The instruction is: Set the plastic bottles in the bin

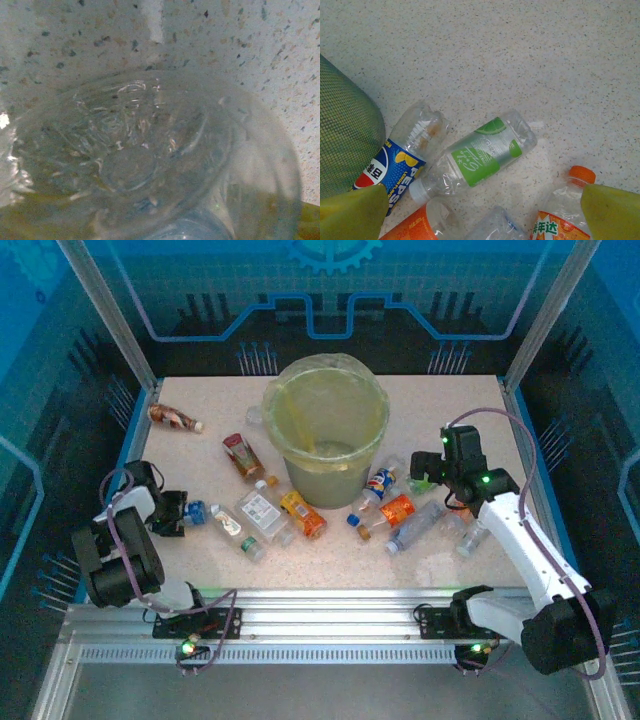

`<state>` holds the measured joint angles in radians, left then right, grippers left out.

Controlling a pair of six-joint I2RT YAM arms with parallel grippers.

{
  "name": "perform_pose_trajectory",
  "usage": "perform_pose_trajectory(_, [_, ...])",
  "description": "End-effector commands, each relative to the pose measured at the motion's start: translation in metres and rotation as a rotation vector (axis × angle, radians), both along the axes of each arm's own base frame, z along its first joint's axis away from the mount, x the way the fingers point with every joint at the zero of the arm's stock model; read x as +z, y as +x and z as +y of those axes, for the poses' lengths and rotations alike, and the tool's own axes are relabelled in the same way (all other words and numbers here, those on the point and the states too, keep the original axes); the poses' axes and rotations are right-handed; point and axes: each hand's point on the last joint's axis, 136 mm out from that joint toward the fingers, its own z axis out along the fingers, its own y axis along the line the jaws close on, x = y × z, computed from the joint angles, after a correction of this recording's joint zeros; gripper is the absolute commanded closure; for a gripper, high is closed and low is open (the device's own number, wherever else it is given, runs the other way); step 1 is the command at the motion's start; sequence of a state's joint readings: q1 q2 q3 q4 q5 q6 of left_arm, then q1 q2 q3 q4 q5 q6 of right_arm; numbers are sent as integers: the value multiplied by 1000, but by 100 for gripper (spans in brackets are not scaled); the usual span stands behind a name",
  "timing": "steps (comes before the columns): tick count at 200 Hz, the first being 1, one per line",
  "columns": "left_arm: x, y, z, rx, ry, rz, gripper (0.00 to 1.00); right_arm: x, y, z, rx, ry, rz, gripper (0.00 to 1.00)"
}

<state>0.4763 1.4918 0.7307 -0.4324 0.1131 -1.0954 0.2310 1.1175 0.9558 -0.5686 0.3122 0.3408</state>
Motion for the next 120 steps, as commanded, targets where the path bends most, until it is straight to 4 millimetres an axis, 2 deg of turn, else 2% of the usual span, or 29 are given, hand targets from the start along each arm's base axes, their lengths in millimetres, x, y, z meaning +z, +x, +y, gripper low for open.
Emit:
perform_pose_trajectory(1, [68,114,38,-55,165,-479,34,9,3,5,8,-4,-12,0])
perform_pose_trajectory(45, [120,147,53,-51,223,-628,35,11,5,4,-4,-11,-19,0])
perform_pose_trajectory(78, [168,170,57,-73,266,-754,37,17,5,3,-19,-5,-35,0])
perform_pose_trajectory(97, [199,182,46,-119,286,-827,38,22,4,2,-31,4,-43,0])
perform_pose_trajectory(120, [238,197,20,-203,310,-906,39,26,0,1,-45,19,-53,0])
